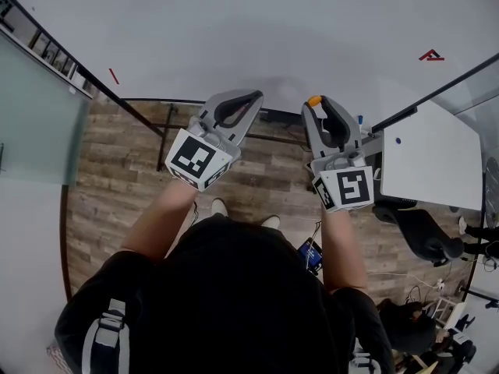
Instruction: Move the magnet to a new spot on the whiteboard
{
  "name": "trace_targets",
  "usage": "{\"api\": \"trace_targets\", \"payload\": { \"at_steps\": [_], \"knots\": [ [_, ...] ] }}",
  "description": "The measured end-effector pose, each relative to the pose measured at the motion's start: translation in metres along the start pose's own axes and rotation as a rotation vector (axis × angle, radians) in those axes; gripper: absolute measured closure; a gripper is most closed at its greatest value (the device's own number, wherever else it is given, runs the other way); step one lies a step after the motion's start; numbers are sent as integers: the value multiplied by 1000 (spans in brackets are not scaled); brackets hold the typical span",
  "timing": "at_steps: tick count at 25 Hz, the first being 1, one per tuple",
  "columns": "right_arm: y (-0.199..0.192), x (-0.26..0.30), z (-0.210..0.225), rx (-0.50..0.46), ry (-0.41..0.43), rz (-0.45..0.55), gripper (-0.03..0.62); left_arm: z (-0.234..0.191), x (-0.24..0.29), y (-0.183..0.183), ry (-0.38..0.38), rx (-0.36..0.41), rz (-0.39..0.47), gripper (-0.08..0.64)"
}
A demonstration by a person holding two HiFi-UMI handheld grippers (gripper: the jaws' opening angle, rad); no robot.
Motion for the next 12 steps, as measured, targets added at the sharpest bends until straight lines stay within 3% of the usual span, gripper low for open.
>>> {"api": "trace_targets", "payload": {
  "at_steps": [12],
  "knots": [
    [-5,-2,-4,15,0,-15,472,4,-1,2,-9,0,10,555]
  ]
}}
Point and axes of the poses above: the fingertips, and each gripper's own axes: x forward along the fingers, z to its right, y out of its top, the point moved 10 cm from there along -x, backward along the fingers, and after that the axes turned 1 degree about -x, right-handed, at the moved point
